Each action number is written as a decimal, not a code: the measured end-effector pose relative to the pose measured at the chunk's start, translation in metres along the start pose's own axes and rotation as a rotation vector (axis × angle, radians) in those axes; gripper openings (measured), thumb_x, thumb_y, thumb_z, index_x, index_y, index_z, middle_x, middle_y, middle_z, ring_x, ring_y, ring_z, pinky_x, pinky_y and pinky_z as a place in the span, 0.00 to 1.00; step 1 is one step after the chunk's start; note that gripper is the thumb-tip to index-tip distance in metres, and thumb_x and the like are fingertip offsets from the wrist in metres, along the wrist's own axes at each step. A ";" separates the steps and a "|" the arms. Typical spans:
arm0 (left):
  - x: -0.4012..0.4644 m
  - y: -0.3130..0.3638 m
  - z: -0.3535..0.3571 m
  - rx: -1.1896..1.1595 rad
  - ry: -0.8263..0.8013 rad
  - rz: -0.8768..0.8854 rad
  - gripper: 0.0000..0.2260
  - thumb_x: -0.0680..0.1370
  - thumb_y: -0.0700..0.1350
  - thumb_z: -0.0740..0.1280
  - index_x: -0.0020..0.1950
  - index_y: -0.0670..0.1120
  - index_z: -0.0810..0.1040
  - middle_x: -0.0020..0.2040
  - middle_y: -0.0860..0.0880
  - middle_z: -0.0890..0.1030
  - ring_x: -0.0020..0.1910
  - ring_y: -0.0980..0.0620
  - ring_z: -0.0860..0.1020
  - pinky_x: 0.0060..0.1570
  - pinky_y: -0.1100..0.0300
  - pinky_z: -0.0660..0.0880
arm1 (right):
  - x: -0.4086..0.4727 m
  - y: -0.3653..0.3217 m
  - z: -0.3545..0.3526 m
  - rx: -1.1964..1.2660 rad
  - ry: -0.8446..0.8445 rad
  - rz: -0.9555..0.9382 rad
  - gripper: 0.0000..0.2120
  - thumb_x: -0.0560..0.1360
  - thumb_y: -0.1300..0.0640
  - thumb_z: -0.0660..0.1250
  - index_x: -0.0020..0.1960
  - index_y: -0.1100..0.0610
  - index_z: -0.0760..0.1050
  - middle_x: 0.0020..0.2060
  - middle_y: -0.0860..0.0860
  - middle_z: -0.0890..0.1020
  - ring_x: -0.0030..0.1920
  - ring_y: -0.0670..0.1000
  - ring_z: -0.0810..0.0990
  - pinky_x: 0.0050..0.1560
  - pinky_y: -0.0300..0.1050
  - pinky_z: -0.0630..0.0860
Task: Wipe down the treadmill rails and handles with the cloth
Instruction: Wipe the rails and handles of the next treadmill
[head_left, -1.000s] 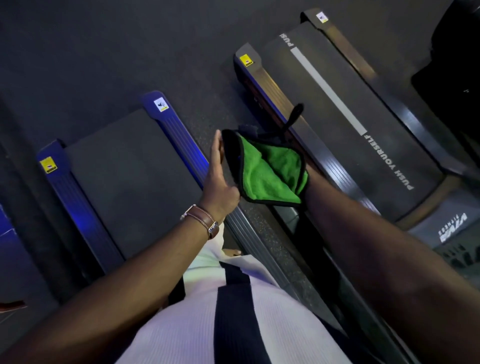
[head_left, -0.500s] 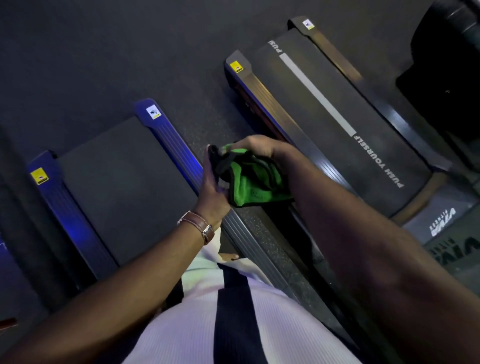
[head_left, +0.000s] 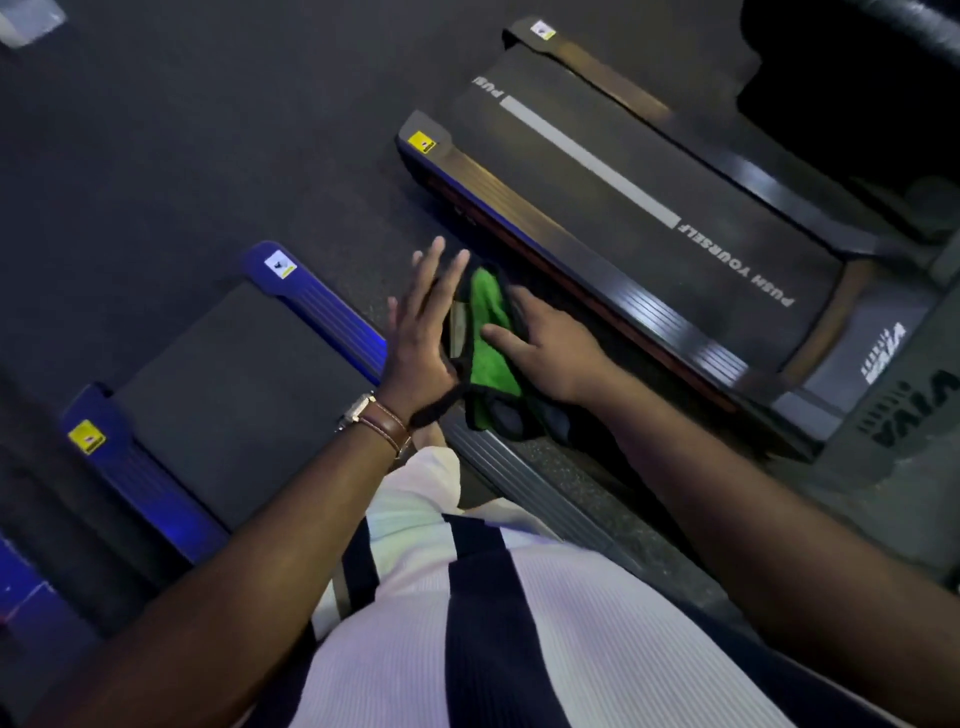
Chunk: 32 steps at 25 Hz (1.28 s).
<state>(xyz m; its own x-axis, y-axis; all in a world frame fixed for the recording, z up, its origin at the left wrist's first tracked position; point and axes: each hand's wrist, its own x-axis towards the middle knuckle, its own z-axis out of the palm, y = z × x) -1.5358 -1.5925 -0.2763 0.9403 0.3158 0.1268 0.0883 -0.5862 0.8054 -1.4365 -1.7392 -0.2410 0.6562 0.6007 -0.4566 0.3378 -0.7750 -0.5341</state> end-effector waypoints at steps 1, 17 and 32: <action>0.002 0.003 -0.002 0.094 -0.096 0.053 0.39 0.70 0.47 0.66 0.79 0.48 0.53 0.79 0.52 0.52 0.79 0.51 0.50 0.72 0.35 0.51 | -0.013 0.014 -0.001 -0.001 -0.028 0.074 0.22 0.80 0.39 0.59 0.65 0.54 0.73 0.64 0.56 0.79 0.61 0.56 0.77 0.60 0.49 0.72; 0.055 0.019 -0.002 0.411 -0.706 0.512 0.39 0.68 0.54 0.50 0.78 0.38 0.56 0.75 0.41 0.64 0.74 0.48 0.65 0.74 0.53 0.52 | -0.058 -0.004 0.005 -0.136 0.148 0.307 0.25 0.81 0.36 0.47 0.64 0.49 0.72 0.62 0.57 0.80 0.60 0.61 0.78 0.52 0.51 0.71; 0.092 0.060 0.017 0.454 -1.228 0.236 0.14 0.70 0.53 0.60 0.48 0.47 0.77 0.50 0.43 0.80 0.45 0.46 0.76 0.42 0.54 0.68 | -0.051 -0.004 0.012 -0.006 0.442 0.822 0.22 0.78 0.42 0.57 0.58 0.55 0.80 0.57 0.59 0.82 0.58 0.60 0.80 0.53 0.51 0.73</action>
<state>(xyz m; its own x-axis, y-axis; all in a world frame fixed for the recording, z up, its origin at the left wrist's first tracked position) -1.4381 -1.6115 -0.2261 0.6113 -0.5605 -0.5588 -0.2417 -0.8045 0.5425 -1.4794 -1.7644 -0.2244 0.8876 -0.2648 -0.3770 -0.3437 -0.9255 -0.1591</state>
